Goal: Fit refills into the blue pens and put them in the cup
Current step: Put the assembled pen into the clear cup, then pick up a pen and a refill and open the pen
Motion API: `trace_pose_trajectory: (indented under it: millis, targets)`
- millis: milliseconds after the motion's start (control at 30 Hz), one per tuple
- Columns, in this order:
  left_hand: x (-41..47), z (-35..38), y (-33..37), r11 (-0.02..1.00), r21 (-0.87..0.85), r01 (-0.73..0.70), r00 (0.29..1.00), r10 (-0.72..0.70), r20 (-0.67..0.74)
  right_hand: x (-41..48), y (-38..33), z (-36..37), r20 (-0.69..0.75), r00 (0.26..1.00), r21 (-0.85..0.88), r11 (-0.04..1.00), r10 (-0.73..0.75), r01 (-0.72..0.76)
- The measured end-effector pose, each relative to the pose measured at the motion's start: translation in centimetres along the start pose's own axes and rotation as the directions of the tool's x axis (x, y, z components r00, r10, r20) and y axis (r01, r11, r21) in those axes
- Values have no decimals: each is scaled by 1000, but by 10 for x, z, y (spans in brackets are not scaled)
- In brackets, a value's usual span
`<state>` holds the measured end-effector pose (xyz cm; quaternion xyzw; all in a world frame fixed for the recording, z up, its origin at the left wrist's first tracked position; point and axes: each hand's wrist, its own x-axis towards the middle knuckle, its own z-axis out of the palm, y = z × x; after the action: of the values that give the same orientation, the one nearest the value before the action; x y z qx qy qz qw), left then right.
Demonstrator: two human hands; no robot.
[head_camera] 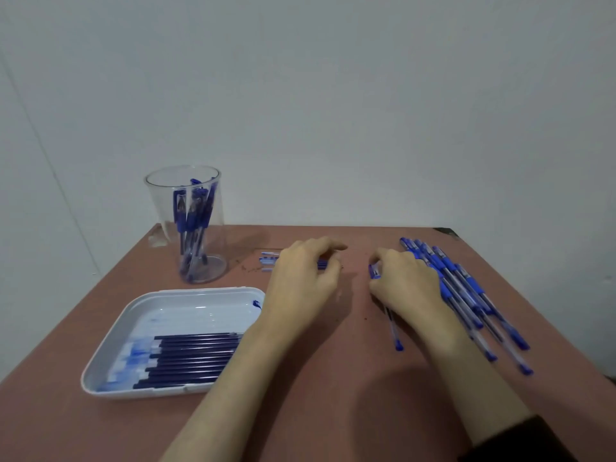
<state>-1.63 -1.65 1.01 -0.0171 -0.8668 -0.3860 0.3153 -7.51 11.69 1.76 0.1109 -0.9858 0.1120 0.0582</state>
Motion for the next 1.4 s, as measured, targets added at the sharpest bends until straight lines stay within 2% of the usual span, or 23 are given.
trace_pose_trajectory:
  millis: [33,100,167,233,267,300,367,433,600,733,900,1000,1033,1100,1167,1233,1300,1400]
  targets:
    - [0,-1,1,999,-45,30,1000,-30,4,0,-1,-2,-5,1000,64,998,10,-10]
    - [2,-4,1,981,-160,110,994,-109,15,1,-1,-5,-11,1000,346,938,19,-14]
    - [4,-7,-1,955,-246,168,985,-175,-3,1,-3,-7,19,999,661,750,-36,14]
    - [7,-9,-4,921,-325,214,972,-234,-25,-1,-8,-8,32,993,821,570,-113,39]
    - [7,-10,-6,899,-369,237,964,-264,-23,-2,-11,-7,16,990,854,517,-141,60]
    - [8,-12,-8,873,-412,262,956,-293,-13,-3,-14,-6,-33,987,855,507,-158,110]
    - [9,-14,-11,815,-490,311,938,-347,18,-1,-17,0,-186,967,777,576,-177,255]
    - [10,-15,-12,762,-548,344,921,-386,42,-2,-17,4,-267,943,705,628,-199,331]
    - [11,-13,-12,767,-544,340,930,-360,74,-3,-15,6,-283,931,664,654,-229,363]
    - [9,-13,-12,764,-556,328,937,-338,87,-4,-13,6,-297,926,596,713,-231,369]
    - [10,-17,-9,688,-641,339,925,-368,95,-6,-15,4,-304,922,561,737,-241,377]
    - [12,-17,-14,711,-622,328,909,-416,5,-6,-13,5,-213,950,467,831,-228,304]
    - [13,-17,-17,752,-575,322,907,-419,-40,-5,-11,6,-188,961,441,857,-201,266]
    - [15,-17,-21,872,-384,302,931,-356,-76,0,-6,6,-174,974,486,847,-146,214]
    - [11,-14,-19,946,-152,285,958,-277,73,4,-4,6,-198,974,573,794,-108,205]
    - [5,-8,-14,970,0,245,923,-233,307,6,-5,5,-232,968,607,765,-90,216]
    - [0,-4,-12,977,58,207,870,-211,445,5,-7,6,-256,962,611,755,-94,236]
    - [0,-2,-12,976,76,202,827,-212,520,3,-10,8,-284,954,623,738,-94,258]
